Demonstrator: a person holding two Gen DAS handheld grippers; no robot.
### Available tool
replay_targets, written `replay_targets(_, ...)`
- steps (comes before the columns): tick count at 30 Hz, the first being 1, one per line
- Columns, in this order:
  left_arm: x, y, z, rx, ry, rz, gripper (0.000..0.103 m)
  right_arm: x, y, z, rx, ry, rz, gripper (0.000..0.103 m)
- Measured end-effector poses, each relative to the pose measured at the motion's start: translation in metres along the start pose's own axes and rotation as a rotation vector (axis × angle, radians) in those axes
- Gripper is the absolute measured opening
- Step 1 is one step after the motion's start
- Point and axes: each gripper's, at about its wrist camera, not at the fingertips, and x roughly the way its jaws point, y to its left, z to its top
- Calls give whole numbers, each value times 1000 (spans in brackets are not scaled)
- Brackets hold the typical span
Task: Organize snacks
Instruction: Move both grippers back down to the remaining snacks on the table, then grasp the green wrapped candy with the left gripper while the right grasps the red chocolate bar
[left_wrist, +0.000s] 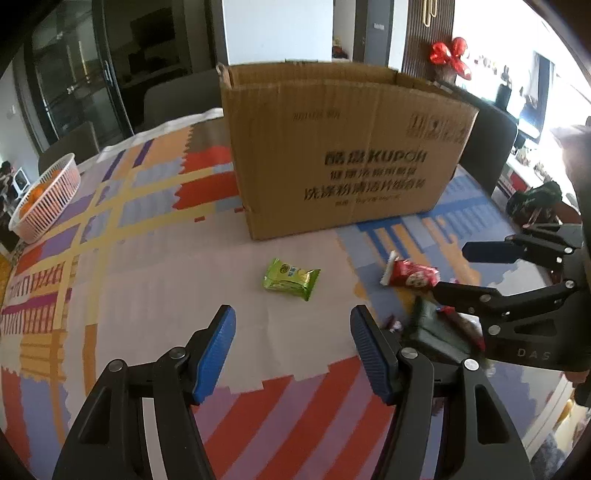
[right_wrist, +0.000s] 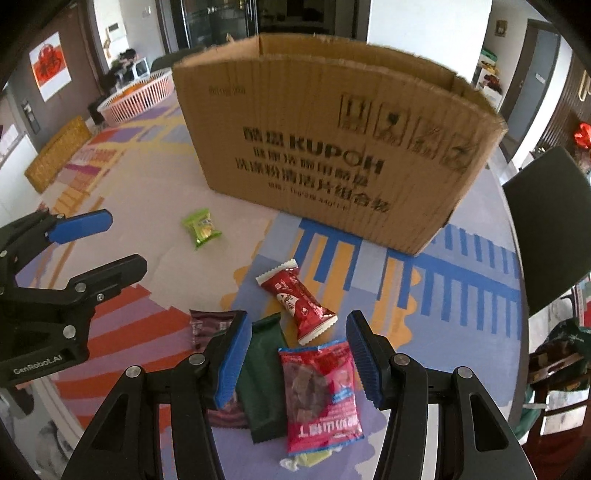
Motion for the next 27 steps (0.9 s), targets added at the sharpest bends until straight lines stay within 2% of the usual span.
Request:
replay_targets(8, 40, 4, 9, 77, 56, -20, 66, 25, 3, 7, -30, 48, -34, 54)
replay_targets(11, 54, 3, 13, 102, 74, -7, 67, 33, 3, 10, -31, 59, -42, 54)
replay_targets(24, 86, 11, 28, 93, 90, 3, 68, 59, 0, 21, -18, 92, -36, 54)
replay_targets(27, 88, 11, 30, 80, 91, -13, 63, 63, 2, 22, -10, 91, -28, 52)
